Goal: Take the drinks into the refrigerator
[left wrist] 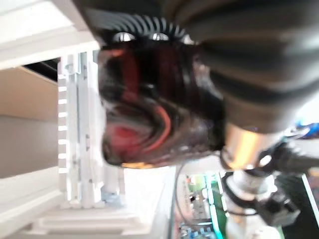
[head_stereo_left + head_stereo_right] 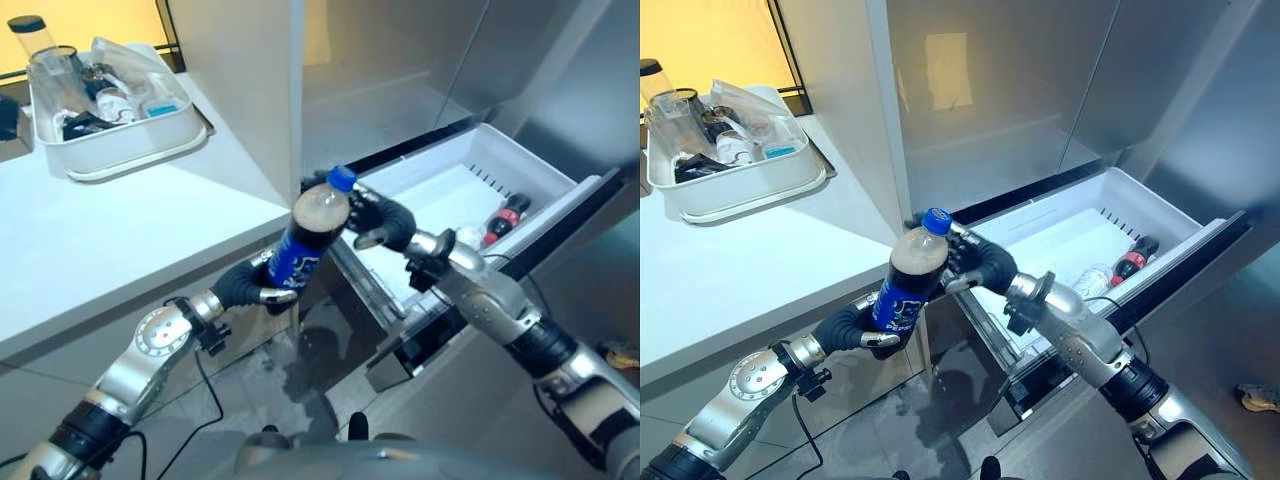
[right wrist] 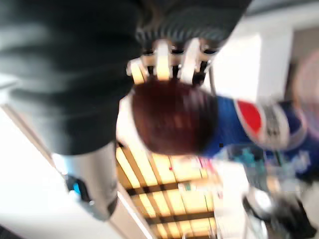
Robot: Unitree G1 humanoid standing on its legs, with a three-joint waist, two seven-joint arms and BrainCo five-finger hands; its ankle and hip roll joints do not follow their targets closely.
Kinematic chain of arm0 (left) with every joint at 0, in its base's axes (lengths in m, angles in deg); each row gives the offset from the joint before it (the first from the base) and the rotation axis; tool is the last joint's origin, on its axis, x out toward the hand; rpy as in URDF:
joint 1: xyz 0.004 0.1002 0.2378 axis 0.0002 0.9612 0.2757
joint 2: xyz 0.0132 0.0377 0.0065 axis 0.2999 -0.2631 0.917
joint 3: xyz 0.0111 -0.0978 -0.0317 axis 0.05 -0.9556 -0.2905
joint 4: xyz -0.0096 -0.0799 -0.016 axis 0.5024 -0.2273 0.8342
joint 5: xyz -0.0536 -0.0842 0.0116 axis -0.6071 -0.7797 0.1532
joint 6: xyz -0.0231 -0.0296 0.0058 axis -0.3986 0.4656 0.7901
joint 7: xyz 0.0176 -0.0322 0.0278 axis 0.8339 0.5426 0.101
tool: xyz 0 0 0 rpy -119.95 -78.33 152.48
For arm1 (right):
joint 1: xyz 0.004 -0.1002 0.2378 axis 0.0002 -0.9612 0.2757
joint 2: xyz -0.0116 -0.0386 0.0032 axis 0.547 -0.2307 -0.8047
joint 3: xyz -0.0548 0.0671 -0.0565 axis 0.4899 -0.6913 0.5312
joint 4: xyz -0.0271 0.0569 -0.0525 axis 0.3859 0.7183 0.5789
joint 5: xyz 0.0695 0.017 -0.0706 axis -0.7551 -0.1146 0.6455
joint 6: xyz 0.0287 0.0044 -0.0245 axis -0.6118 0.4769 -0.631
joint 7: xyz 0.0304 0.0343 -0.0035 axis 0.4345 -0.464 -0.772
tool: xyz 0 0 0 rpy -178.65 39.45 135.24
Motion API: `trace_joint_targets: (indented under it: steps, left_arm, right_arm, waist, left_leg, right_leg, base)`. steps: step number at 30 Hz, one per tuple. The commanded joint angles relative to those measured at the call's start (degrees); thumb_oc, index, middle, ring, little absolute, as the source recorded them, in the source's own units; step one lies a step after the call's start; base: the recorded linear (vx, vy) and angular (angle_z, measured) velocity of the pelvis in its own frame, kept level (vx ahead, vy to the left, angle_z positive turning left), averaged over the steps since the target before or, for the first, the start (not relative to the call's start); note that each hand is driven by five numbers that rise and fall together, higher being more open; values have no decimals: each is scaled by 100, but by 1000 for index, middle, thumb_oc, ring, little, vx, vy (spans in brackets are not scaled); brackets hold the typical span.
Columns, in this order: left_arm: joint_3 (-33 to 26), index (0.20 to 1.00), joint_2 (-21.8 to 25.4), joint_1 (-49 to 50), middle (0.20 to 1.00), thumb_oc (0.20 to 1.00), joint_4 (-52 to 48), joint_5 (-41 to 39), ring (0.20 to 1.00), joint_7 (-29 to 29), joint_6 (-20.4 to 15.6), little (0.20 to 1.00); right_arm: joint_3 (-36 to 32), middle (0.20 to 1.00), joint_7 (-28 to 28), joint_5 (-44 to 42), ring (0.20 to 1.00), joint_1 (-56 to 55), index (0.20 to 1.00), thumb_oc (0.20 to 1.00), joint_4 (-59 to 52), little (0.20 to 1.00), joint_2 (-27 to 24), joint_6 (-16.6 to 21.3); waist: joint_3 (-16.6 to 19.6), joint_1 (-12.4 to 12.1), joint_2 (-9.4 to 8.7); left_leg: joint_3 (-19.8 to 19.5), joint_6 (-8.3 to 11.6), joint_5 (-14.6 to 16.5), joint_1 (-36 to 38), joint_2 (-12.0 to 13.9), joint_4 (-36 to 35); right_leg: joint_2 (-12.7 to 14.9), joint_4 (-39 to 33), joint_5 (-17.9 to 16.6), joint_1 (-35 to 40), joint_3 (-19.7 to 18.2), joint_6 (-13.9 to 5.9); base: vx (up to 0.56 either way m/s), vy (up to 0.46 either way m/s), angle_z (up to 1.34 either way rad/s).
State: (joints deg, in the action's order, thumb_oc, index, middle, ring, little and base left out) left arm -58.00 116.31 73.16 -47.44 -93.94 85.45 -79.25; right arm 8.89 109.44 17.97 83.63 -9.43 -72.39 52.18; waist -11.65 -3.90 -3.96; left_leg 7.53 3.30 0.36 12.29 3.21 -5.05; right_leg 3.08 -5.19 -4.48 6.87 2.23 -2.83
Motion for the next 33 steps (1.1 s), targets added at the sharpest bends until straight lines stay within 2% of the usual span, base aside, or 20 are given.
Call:
trace_joint_targets:
  steps: [1, 13, 22, 29, 33]
  left_arm:
    - [9, 200, -137, -694, 200, 200, -96, -68, 200, -217, -546, 200]
    - [-28, 200, -199, -770, 200, 200, 89, 146, 200, -340, -559, 200]
    - [-69, 200, -275, -831, 200, 200, 175, 167, 200, -447, -571, 200]
    - [-169, 200, -237, -769, 200, 200, 170, 106, 200, -432, -588, 200]
    - [-301, 200, -226, -653, 200, 200, -153, -192, 200, -431, -499, 200]
  right_arm:
    - [244, 1000, 315, -323, 1000, 333, 1000, 1000, -699, 1000, 107, 65]
    - [761, 1000, 440, -345, 1000, 168, 1000, 1000, -770, 1000, 401, -263]
    - [952, 1000, 350, -520, 1000, 272, 1000, 1000, -700, 1000, 951, -282]
    - [1131, 1000, 430, -566, 1000, 388, 1000, 1000, -776, 1000, 1116, -314]
    - [1174, 1000, 324, -554, 1000, 446, 1000, 1000, -796, 1000, 1365, -220]
  waist:
    - [224, -63, -43]
    - [165, -102, -68]
    - [158, -161, -53]
    - [151, -200, -45]
    - [140, -246, -39]
  left_leg:
    - [98, 251, 318, 84, 404, 5]
    - [30, 252, 245, 18, 407, 5]
    - [6, 249, 235, 6, 404, 5]
    - [-1, 247, 238, 13, 404, 5]
    - [5, 243, 227, 3, 411, 5]
  right_leg:
    - [769, 322, 20, -142, 114, -777]
    - [776, 378, 18, -192, 149, -751]
    - [785, 371, 30, -185, 161, -740]
    - [795, 376, 24, -178, 162, -736]
    - [801, 366, 15, -184, 179, -735]
  base:
    - [0, 0, 0]
    - [-8, -1, 0]
    - [0, 2, 0]
    - [0, 0, 0]
    - [0, 0, 0]
